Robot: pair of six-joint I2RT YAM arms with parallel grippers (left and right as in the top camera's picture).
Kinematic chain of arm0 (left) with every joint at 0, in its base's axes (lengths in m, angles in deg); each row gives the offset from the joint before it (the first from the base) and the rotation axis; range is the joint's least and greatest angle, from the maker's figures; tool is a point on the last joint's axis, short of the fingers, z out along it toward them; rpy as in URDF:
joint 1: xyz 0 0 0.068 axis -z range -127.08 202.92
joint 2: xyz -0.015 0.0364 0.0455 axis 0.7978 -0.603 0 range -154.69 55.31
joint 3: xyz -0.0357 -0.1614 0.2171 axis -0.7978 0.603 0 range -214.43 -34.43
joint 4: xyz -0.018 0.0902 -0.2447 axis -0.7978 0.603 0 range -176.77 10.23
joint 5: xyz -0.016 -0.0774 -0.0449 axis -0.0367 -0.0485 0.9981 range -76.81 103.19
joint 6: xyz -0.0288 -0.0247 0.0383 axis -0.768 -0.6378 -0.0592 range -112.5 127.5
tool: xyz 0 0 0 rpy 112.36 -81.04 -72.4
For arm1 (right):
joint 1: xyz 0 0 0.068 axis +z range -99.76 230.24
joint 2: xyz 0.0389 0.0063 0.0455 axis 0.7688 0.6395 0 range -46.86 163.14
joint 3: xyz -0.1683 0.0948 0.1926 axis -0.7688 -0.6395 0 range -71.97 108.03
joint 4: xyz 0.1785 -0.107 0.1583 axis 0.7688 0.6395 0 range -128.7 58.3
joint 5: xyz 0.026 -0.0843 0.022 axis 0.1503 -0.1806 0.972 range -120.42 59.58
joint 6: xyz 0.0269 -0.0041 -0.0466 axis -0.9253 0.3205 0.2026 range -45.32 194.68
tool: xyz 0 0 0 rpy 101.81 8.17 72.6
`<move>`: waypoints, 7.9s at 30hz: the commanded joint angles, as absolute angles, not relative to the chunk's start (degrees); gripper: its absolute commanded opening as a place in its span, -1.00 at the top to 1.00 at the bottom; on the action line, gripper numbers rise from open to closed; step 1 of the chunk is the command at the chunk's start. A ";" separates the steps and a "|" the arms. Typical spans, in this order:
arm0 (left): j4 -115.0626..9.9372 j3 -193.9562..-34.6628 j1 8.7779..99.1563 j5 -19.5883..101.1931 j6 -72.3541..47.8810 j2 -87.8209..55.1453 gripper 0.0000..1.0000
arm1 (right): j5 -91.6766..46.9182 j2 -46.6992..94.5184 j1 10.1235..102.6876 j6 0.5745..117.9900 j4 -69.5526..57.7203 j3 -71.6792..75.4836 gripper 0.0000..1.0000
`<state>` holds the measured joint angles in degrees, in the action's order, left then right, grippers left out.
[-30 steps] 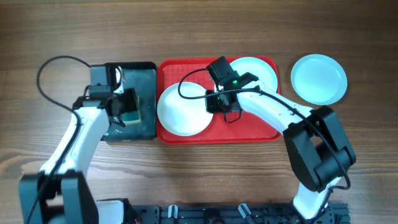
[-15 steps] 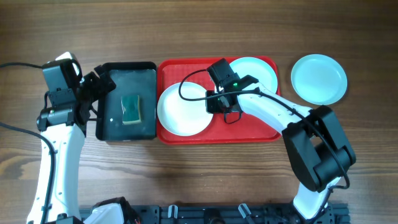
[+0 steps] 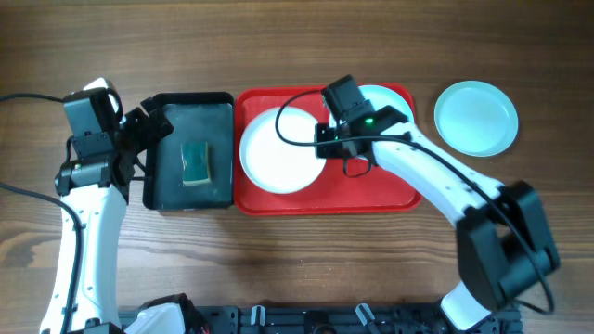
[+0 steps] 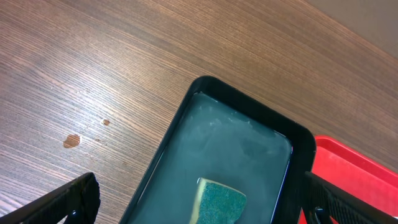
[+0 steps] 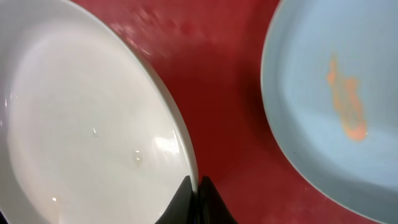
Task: Clean dirty plates on tray and stack at the side
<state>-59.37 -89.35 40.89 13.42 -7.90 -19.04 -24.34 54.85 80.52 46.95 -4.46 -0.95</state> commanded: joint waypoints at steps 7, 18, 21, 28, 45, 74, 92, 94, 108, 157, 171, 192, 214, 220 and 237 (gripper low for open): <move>-59.48 -90.00 40.80 13.11 -8.38 -18.95 -1.00 | -25.91 51.26 80.61 46.04 -9.18 0.89 0.91; -59.48 -90.00 40.80 13.11 -8.40 -18.95 -1.00 | -37.08 54.10 86.78 44.66 -23.28 0.86 0.91; -59.48 -90.00 40.80 13.11 -8.40 -18.95 -1.00 | -38.96 58.50 89.25 44.51 -29.64 0.86 0.91; -59.48 -90.00 40.80 13.11 -8.40 -18.95 -1.00 | -47.20 63.42 94.32 49.60 -41.47 0.89 0.91; -59.48 -90.00 40.80 13.11 -8.38 -18.95 -1.00 | -53.10 63.42 96.76 90.10 -66.27 0.89 0.91; -59.48 -90.00 40.80 13.11 -8.40 -18.95 -1.00 | -55.66 63.42 100.55 120.98 -81.95 0.89 0.91; -59.48 -90.00 40.80 13.11 -8.38 -18.95 -1.00 | -51.42 63.42 98.86 80.16 -67.02 0.86 0.91; -59.48 -90.00 40.80 13.11 -8.40 -18.95 -1.00 | -51.29 63.42 98.88 73.93 -64.11 0.89 0.91; -59.48 -90.00 40.80 13.11 -8.40 -18.95 -1.00 | -40.66 58.87 97.03 60.53 -51.26 0.89 0.91; -59.48 -90.00 40.80 13.11 -8.40 -18.95 -1.00 | -33.60 54.91 25.47 40.46 1.26 0.65 0.04; -59.48 -90.00 40.80 13.11 -8.38 -18.95 -1.00 | -18.74 54.91 45.44 64.57 0.74 0.65 -0.08; -59.48 -90.00 40.80 13.11 -8.38 -18.95 -1.00 | -21.54 54.91 60.29 50.36 -8.57 -6.65 0.91; -59.48 -90.00 40.80 13.11 -8.40 -18.95 -1.00 | -36.97 62.19 75.78 45.97 -28.86 -6.81 0.85; -59.48 -90.00 40.80 13.11 -8.38 -18.95 -1.00 | -30.19 64.16 75.80 44.44 -28.33 -6.81 0.86; -59.48 -90.00 40.80 13.11 -8.38 -18.95 -1.00 | -26.50 64.38 76.35 36.51 -25.25 -6.85 0.87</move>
